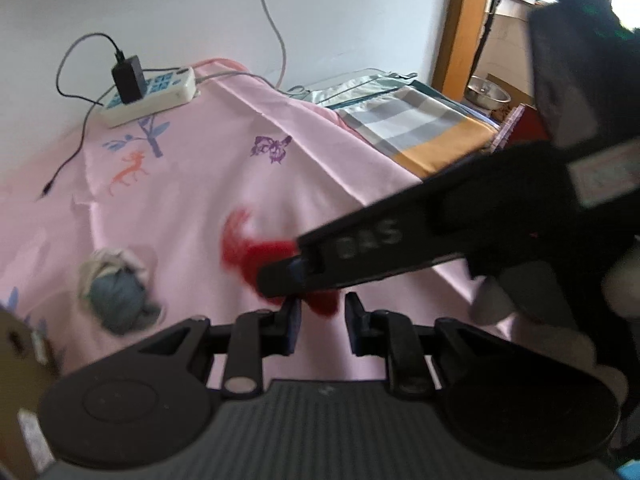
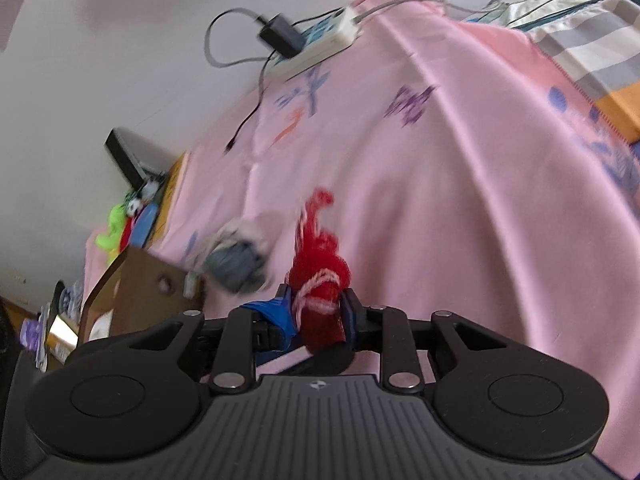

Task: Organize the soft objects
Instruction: 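Carry the red knitted item into the cardboard box and release it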

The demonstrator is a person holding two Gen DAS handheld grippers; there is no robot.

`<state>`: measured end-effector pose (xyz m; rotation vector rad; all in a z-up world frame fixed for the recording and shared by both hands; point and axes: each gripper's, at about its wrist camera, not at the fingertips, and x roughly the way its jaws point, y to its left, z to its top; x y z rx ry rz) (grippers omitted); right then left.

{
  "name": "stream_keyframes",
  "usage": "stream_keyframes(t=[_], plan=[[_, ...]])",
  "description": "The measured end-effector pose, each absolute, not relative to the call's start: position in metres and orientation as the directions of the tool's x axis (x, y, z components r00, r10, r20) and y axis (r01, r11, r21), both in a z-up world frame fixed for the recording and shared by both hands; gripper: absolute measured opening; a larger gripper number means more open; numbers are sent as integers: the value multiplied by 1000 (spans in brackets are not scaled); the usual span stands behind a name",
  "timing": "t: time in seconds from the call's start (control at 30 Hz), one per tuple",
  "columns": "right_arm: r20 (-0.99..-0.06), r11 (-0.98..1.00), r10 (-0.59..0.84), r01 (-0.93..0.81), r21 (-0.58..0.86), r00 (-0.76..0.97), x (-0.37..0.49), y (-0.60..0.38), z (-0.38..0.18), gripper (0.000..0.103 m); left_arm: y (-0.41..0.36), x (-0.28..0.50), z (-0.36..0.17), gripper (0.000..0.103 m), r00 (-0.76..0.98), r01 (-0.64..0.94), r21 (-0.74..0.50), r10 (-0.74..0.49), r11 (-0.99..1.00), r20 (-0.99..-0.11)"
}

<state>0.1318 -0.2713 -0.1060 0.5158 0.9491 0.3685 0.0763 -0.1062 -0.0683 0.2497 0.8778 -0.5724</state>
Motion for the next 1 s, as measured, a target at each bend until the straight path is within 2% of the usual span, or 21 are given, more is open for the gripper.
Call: stream_keyframes(t=[0.5, 0.87, 1.0], plan=[[-649, 785, 561, -83, 613, 514, 58, -187, -88, 6, -8, -11, -38, 20, 547, 607, 8, -410, 795, -730], [-517, 746, 577, -149, 650, 633, 21, -139, -49, 6, 44, -38, 5, 21, 627, 651, 76, -479, 755, -614], [-489, 749, 576, -183, 637, 655, 21, -118, -42, 7, 59, -37, 11, 21, 655, 644, 110, -470, 757, -591]])
